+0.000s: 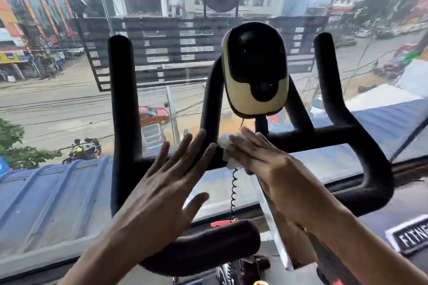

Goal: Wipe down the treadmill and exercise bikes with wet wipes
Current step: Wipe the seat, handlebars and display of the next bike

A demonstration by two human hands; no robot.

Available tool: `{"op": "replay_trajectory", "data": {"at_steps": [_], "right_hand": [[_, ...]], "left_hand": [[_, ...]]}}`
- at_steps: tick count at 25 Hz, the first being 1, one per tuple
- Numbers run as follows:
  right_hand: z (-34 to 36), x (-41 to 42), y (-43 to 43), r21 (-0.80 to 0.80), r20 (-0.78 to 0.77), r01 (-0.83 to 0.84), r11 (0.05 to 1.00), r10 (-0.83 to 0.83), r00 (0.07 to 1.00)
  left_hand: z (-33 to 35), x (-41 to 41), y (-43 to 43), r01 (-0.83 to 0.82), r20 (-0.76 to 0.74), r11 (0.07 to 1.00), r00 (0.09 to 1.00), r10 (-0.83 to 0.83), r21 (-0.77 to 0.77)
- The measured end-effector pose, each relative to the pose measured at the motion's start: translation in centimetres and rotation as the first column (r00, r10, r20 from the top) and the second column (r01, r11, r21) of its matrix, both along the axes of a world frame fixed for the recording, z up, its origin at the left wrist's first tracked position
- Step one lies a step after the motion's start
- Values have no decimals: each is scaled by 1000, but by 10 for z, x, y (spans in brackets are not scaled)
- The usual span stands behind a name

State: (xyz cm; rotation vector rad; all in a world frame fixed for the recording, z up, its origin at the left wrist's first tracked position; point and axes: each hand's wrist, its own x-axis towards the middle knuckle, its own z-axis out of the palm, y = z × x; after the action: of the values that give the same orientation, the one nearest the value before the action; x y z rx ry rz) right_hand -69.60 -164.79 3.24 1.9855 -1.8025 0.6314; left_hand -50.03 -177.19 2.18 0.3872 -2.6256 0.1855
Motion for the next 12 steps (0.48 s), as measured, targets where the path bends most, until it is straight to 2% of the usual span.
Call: {"op": "replay_trajectory", "data": {"at_steps": [4,6,7,9,12], "right_hand": [[0,-26,24,-26,-6,192,981,-192,981],[6,-39,32,-26,116,367,930,-361,925],[7,-44,32,-29,204,390,920,-377,904],[4,-43,29,-71,312,288,955,-253,916],[-3,-42,29,-71,234,170,983,-149,961]], "left_hand": [[3,-31,-3,44,55,993,998,-38,-107],[6,-43,0,85,50,989,996,-79,-121],[7,-49,3,108,46,987,994,-103,-121],[9,-63,9,165,53,977,986,-159,-135],[13,-78,11,221,82,949,975,-208,-226]]}}
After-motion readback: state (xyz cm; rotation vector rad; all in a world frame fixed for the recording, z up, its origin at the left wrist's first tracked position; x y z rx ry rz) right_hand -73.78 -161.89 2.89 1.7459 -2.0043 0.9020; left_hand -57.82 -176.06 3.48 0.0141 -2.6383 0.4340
